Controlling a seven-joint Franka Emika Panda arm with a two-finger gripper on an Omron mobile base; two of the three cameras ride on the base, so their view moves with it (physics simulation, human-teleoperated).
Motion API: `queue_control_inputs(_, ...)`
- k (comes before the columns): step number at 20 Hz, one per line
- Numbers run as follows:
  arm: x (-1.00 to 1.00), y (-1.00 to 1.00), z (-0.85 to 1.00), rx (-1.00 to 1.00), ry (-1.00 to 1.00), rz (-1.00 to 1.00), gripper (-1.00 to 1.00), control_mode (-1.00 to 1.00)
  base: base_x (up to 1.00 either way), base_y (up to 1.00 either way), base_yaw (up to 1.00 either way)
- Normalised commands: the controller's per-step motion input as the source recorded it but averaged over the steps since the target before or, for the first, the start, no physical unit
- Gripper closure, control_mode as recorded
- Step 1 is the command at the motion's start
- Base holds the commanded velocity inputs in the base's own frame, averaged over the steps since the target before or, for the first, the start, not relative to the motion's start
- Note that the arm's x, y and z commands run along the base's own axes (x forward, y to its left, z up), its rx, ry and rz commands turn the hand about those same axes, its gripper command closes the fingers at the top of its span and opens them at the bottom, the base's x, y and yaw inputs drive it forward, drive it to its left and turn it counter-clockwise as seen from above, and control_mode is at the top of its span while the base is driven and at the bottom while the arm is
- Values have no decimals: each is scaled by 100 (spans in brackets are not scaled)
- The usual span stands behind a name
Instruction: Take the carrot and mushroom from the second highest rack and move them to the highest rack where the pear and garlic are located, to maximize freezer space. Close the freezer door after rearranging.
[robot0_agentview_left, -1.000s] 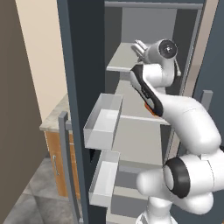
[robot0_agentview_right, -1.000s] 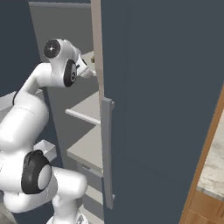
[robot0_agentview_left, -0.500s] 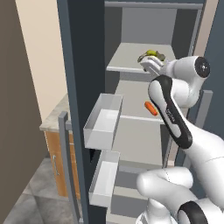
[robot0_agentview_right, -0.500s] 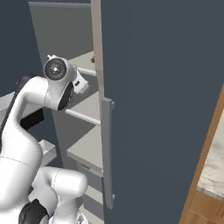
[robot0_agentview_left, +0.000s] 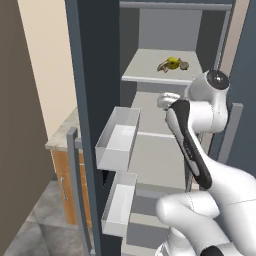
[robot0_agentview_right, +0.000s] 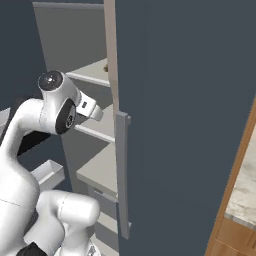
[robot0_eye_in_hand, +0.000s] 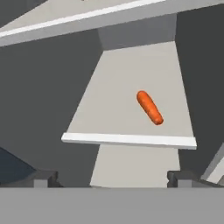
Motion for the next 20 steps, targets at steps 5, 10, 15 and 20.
queue_control_inputs(5,-2,-2,-34,-51,62,0,-100,-100,0,0,0)
queue_control_inputs(10,0,-23,-41,-26,32,1,-100,-100,0,0,0)
queue_control_inputs(15,2,-43,-41,-2,6,10,-100,-100,0,0,0)
queue_control_inputs(20,18,-37,-36,0,0,15,-100,-100,0,0,0)
